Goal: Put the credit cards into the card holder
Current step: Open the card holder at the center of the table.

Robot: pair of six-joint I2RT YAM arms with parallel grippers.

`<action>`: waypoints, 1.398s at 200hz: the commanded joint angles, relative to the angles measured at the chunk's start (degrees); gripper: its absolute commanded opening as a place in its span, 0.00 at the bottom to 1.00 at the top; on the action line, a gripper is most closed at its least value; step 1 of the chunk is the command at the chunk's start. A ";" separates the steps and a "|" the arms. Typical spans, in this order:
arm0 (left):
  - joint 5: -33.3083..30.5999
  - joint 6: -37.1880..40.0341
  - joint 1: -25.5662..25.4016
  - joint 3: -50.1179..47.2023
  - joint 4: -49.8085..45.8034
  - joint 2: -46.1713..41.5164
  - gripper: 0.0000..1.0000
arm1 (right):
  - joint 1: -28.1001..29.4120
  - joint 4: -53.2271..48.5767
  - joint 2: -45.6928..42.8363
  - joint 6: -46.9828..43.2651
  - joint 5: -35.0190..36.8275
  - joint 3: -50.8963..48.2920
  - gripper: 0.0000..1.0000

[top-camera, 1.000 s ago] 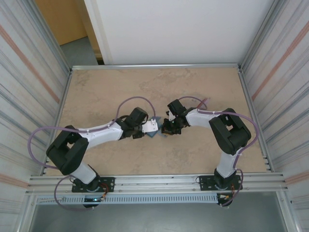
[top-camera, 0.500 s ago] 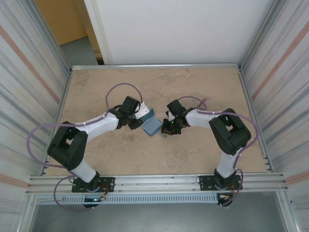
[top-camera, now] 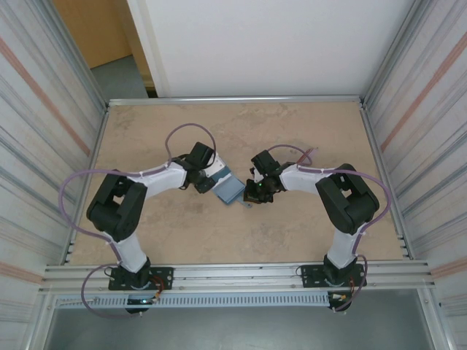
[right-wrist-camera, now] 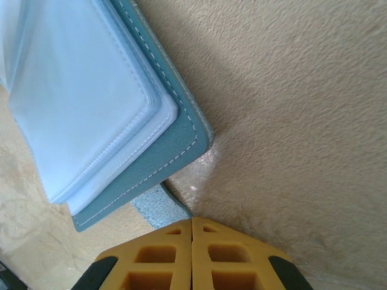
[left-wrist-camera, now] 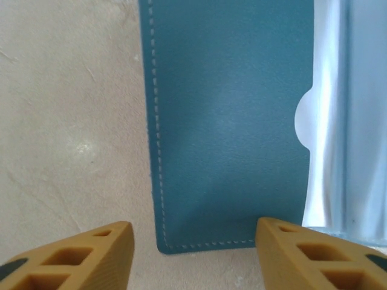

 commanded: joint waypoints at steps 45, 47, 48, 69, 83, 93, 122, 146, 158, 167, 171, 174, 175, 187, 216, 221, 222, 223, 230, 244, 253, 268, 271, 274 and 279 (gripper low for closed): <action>6.22 -1.26 -1.01 1.80 -8.49 0.83 0.26 | -0.78 -4.84 -0.60 -1.83 2.81 0.09 0.07; 6.72 -1.33 -1.06 1.59 -8.70 0.67 0.26 | -0.90 -5.00 -0.69 -1.90 2.78 0.07 0.07; 6.89 -1.35 -1.11 1.50 -8.80 0.59 0.26 | -0.97 -5.04 -0.78 -1.92 2.86 0.12 0.07; 10.06 -1.72 -2.69 -0.64 -9.84 -1.32 0.27 | -2.27 -6.06 -2.02 -2.58 3.02 0.23 0.07; 11.62 -1.98 -3.57 -2.14 -9.62 -2.35 0.29 | -3.02 -6.72 -2.46 -3.31 3.27 0.57 0.07; 12.52 -2.36 -3.93 -2.91 -9.32 -2.72 0.29 | -3.59 -7.55 -2.53 -3.91 3.54 1.01 0.07; 14.40 -3.94 -3.94 -2.33 -10.11 -3.43 0.30 | -4.11 -8.95 -3.06 -4.48 4.33 1.74 0.07; 16.28 -5.09 -4.02 -1.02 -10.76 -4.45 0.33 | -4.03 -9.34 -2.80 -4.57 4.19 2.38 0.07; 17.92 -5.45 -4.01 0.16 -11.79 -5.36 0.35 | -3.76 -9.93 -2.88 -4.51 4.16 3.00 0.07; 18.60 -5.74 -4.00 1.13 -12.36 -6.16 0.35 | -3.39 -10.24 -3.08 -4.57 4.19 3.52 0.08; 18.75 -5.82 -3.99 1.60 -12.51 -6.51 0.35 | -3.28 -10.39 -3.21 -4.57 4.18 3.78 0.08; 18.83 -5.84 -4.00 1.90 -12.59 -6.65 0.36 | -3.28 -10.55 -3.24 -4.57 4.18 3.94 0.08; 18.84 -5.85 -3.99 2.01 -12.59 -6.67 0.35 | -3.25 -10.63 -3.24 -4.61 4.18 3.98 0.08; 18.72 -6.28 -3.92 3.71 -12.93 -6.78 0.35 | -3.12 -10.96 -3.11 -4.78 4.33 4.74 0.08; 19.13 -7.21 -3.81 8.84 -14.41 -3.57 0.35 | -2.79 -10.58 -1.97 -4.58 4.27 5.39 0.08; 18.94 -7.32 -3.81 9.85 -14.97 -2.69 0.35 | -2.73 -10.46 -1.69 -4.57 4.20 5.35 0.08; 18.89 -7.29 -3.80 10.08 -15.05 -2.49 0.35 | -2.71 -10.41 -1.67 -4.57 4.19 5.39 0.08; 18.87 -7.37 -3.85 10.23 -15.13 -2.30 0.35 | -2.66 -10.43 -1.67 -4.57 4.23 5.41 0.08; 18.31 -7.74 -3.87 11.44 -15.81 -1.31 0.34 | -2.53 -10.25 -1.47 -4.57 4.24 5.35 0.08; 17.31 -8.31 -3.57 13.29 -16.46 0.34 0.34 | -2.38 -10.10 -1.23 -4.57 4.27 5.41 0.08; 16.49 -8.37 -3.39 13.96 -16.22 1.16 0.34 | -2.35 -10.11 -1.22 -4.44 4.30 5.39 0.08; 14.97 -8.36 -3.06 14.94 -16.11 3.18 0.34 | -2.27 -10.02 -1.38 -4.30 4.30 5.26 0.08; 14.65 -8.40 -3.02 15.24 -16.17 3.73 0.34 | -2.34 -9.96 -1.46 -4.31 4.28 5.20 0.08; 14.42 -8.48 -2.91 15.49 -16.32 4.19 0.34 | -2.35 -9.92 -1.46 -4.30 4.36 5.25 0.08; 14.12 -8.59 -2.65 15.85 -16.27 5.09 0.34 | -2.35 -9.87 -1.58 -4.38 4.43 5.18 0.08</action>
